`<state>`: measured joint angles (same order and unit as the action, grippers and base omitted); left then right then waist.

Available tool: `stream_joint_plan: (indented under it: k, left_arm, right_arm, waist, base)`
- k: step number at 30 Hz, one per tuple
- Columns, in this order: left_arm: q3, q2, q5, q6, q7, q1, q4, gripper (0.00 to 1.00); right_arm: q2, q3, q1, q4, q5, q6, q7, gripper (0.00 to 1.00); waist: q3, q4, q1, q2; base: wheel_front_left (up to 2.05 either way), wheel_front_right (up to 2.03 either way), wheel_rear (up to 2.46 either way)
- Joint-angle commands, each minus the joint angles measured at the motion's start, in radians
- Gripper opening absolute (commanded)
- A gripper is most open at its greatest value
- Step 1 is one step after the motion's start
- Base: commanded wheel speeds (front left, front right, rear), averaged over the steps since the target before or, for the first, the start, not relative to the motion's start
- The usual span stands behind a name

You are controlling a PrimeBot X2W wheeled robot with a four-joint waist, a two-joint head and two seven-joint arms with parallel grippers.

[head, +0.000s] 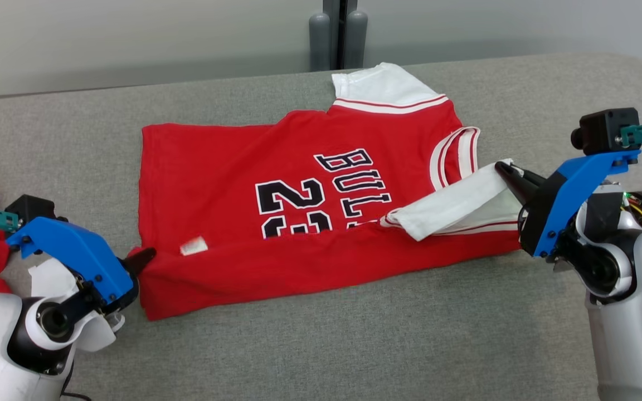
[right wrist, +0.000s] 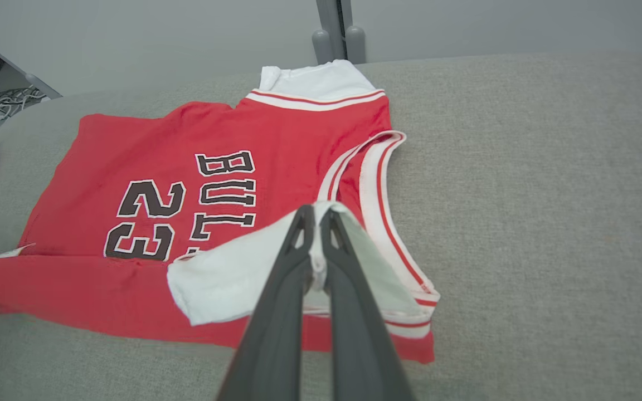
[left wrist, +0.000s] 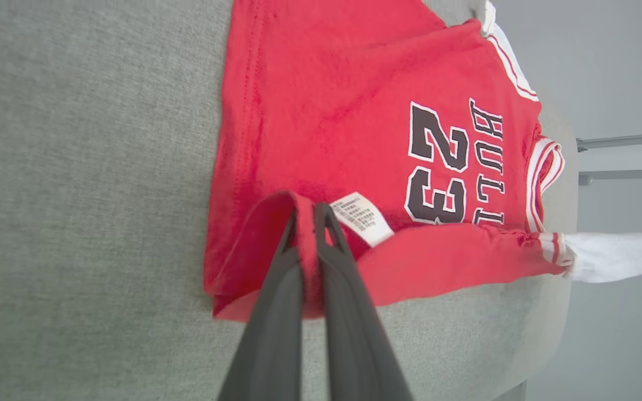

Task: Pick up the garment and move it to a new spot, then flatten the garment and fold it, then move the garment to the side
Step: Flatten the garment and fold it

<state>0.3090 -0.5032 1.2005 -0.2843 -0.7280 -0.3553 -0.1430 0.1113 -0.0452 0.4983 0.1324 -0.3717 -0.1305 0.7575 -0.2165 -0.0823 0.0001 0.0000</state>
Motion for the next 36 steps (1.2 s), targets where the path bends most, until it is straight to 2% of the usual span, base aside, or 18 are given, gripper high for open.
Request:
stream_joint_plan:
  k: [1, 9, 10, 11, 12, 13, 21, 27, 30, 36]
  left_arm:
    - [-0.004, 0.003, -0.006, 0.002, 0.007, -0.019, -0.006, 0.0]
    - [0.007, 0.025, -0.033, 0.036, 0.046, -0.082, -0.089, 0.0]
    - [0.006, 0.028, -0.031, 0.039, 0.051, -0.085, -0.094, 0.0]
    - [0.002, 0.032, -0.028, 0.041, 0.057, -0.089, -0.101, 0.11]
    - [-0.001, 0.033, -0.031, 0.046, 0.067, -0.093, -0.107, 0.46]
    - [-0.003, 0.034, -0.038, 0.049, 0.079, -0.097, -0.115, 1.0]
    - [-0.002, 0.048, -0.05, 0.08, 0.132, -0.076, -0.155, 1.0]
    - [0.027, 0.039, -0.151, 0.113, 0.28, -0.008, -0.125, 1.0]
    - [0.033, 0.065, -0.187, 0.106, 0.374, 0.05, -0.106, 1.0]
    - [0.074, 0.109, -0.262, 0.078, 0.501, 0.151, -0.071, 1.0]
  right_arm:
    - [0.003, 0.002, 0.02, 0.009, 0.003, -0.001, -0.009, 0.0]
    - [0.016, 0.022, 0.073, 0.105, 0.011, -0.001, -0.083, 0.0]
    - [0.016, 0.03, 0.079, 0.108, 0.005, -0.001, -0.094, 0.07]
    - [0.012, 0.031, 0.083, 0.113, -0.004, -0.001, -0.106, 1.0]
    - [0.012, 0.033, 0.086, 0.117, -0.008, -0.001, -0.119, 1.0]
    - [0.012, 0.042, 0.091, 0.121, -0.014, -0.001, -0.131, 1.0]
    - [0.035, 0.073, 0.098, 0.153, -0.029, -0.001, -0.245, 1.0]
    - [0.061, 0.046, 0.025, 0.146, -0.007, -0.001, -0.234, 1.0]
    - [0.064, 0.0, -0.029, 0.129, 0.027, -0.001, -0.202, 1.0]
    - [0.024, -0.115, -0.129, 0.105, 0.103, -0.001, -0.172, 1.0]
  waist:
    - [-0.008, 0.003, -0.0001, 0.0]
    - [-0.045, 0.006, -0.0001, 0.0]
    - [-0.046, 0.006, -0.0001, 0.0]
    - [-0.048, 0.005, -0.0001, 0.0]
    - [-0.049, 0.005, -0.0001, 0.0]
    - [-0.05, 0.005, -0.0001, 0.0]
    - [-0.024, 0.013, -0.0001, 0.0]
    - [0.005, 0.027, -0.0001, 0.0]
    - [0.017, 0.036, -0.0001, 0.0]
    - [0.018, 0.054, -0.0001, 0.0]
  base:
    - [0.0, 0.0, 0.0]
    - [0.0, 0.0, 0.0]
    - [0.0, 0.0, 0.0]
    - [0.0, 0.0, 0.0]
    - [0.0, 0.0, 0.0]
    - [0.0, 0.0, 0.0]
    - [0.0, 0.0, 0.0]
    - [0.0, 0.0, 0.0]
    - [0.0, 0.0, 0.0]
    - [0.0, 0.0, 0.0]
